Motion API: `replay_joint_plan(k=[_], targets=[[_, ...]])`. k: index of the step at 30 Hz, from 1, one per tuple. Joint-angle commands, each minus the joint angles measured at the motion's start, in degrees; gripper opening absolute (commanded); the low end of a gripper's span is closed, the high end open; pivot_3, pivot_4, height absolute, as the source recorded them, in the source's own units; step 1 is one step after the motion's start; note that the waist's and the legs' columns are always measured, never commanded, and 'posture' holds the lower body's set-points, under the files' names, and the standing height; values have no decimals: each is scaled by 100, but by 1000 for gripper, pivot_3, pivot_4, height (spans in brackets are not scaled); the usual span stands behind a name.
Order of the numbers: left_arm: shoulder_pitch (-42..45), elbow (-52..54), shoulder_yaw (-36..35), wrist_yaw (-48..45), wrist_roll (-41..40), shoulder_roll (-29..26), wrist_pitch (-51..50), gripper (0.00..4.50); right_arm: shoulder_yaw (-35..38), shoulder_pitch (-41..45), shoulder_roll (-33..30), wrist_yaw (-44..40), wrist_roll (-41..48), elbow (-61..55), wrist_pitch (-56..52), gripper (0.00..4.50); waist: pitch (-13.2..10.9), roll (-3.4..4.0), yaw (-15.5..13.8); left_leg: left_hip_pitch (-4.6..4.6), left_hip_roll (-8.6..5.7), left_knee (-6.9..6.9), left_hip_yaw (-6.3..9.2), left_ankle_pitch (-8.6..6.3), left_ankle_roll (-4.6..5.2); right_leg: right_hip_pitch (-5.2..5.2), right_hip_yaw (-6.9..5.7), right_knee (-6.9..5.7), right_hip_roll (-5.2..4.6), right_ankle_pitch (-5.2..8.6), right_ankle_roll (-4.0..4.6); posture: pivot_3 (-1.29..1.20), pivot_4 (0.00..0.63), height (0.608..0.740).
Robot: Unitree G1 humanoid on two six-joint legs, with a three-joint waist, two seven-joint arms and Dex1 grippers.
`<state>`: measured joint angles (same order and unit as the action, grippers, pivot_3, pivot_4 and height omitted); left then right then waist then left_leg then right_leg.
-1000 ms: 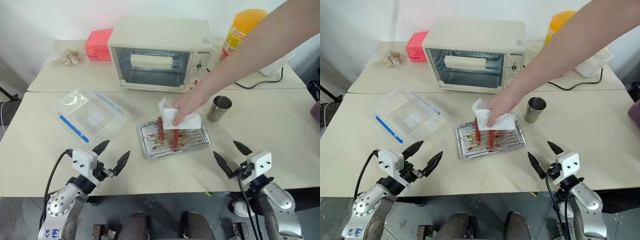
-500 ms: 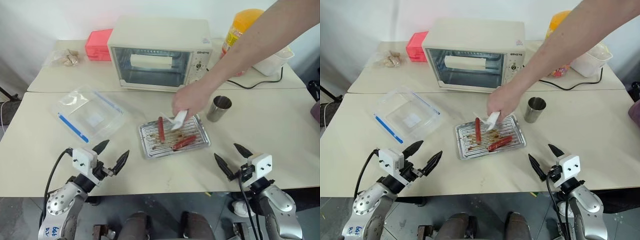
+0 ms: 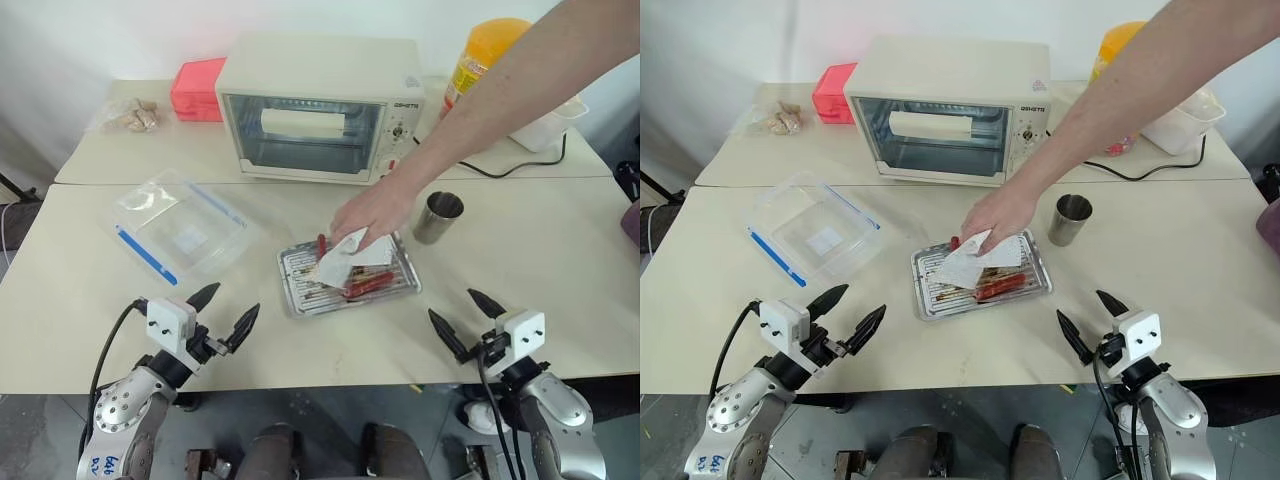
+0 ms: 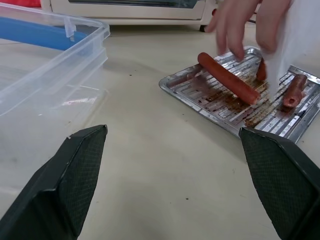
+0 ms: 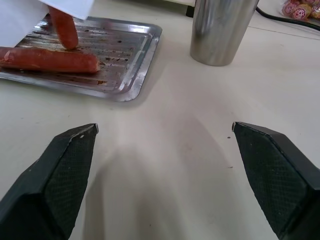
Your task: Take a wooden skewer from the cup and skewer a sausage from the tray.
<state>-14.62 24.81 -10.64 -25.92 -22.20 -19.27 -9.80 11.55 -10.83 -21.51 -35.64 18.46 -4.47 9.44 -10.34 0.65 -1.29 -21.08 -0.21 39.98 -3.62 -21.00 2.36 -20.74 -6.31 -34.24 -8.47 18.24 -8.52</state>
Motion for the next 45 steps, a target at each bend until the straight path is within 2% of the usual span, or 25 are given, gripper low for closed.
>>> replay_joint_plan(k=[1, 19, 27, 39, 45], targets=[[-85, 306, -3, 26, -19, -24, -23, 4474, 39, -92, -89, -74, 81, -147, -71, 4500, 0, 0, 0, 0, 0, 0, 0, 0, 0, 0, 0, 0, 0, 0, 0, 0, 150, 740], [75, 172, 1, -13, 11, -50, -24, 4474, 128, -86, -120, -47, 90, -129, -59, 4500, 0, 0, -3, 0, -1, 0, 2, 0, 0, 1, -1, 0, -1, 0, 0, 0, 150, 740], [-186, 249, -142, -81, -59, -156, -24, 4474, 101, -117, -153, -52, 90, -148, -116, 4500, 0, 0, -5, 0, 0, 0, 2, 0, 0, 2, -2, 2, -1, 0, 0, 0, 150, 740], [-80, 95, -169, -37, -184, 98, 48, 4474, 100, 111, -174, -99, 58, 106, 1, 4500, 0, 0, 3, 2, 0, 0, 1, 0, 0, 3, -1, 1, -1, 0, 0, 0, 150, 740], [-56, -18, -402, -11, -73, 1, 240, 4474, 185, 201, -19, 166, -2, 298, 126, 4500, 3, -4, 8, 2, 0, 0, 1, 0, 0, 3, -1, 1, 0, 0, 0, 0, 150, 740]])
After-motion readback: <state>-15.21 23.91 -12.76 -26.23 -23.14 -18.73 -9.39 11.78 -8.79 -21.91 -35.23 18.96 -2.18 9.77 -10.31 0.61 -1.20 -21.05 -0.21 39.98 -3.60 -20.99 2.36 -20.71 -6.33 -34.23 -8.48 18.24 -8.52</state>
